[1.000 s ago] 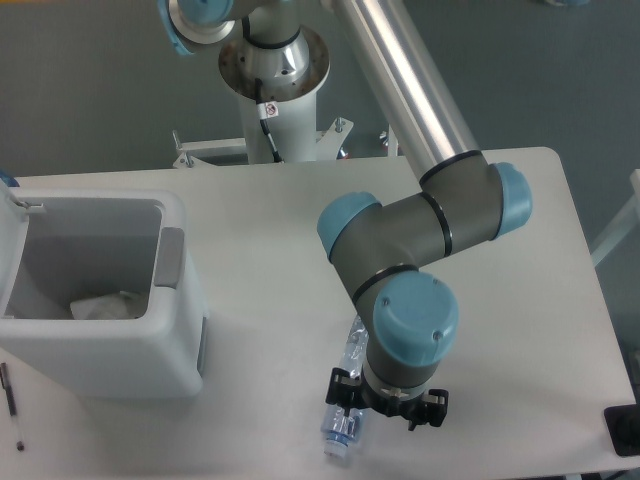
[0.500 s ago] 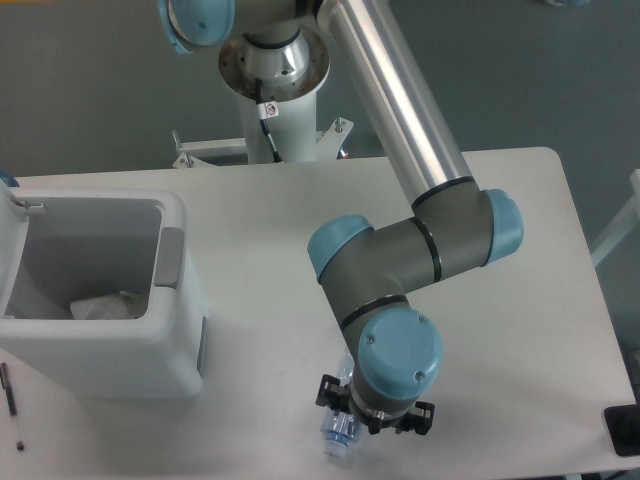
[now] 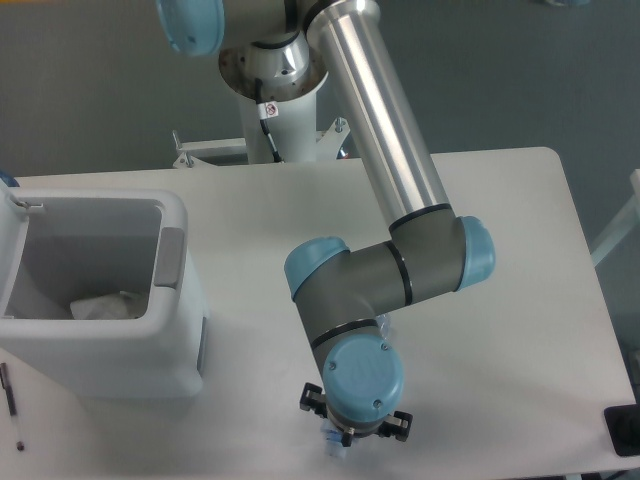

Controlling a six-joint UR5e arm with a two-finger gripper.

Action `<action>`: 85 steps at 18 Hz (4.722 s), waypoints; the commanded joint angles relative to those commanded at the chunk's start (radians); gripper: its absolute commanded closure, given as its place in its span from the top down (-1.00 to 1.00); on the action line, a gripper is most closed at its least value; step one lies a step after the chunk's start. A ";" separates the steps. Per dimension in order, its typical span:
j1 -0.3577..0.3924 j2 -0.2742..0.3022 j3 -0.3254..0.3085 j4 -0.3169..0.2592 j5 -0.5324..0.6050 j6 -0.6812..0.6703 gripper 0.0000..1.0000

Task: Place the trash in the trash can
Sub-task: 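Reorient the wrist and lower the gripper around the bottle cap end, then lift the bottle and carry it over the trash bin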

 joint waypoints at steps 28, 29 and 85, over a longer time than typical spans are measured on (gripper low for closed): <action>-0.049 0.008 -0.178 0.322 0.106 -0.066 0.12; -0.049 0.014 -0.180 0.322 0.106 -0.066 0.04; 0.080 0.460 -0.061 0.449 -1.046 -0.368 -0.33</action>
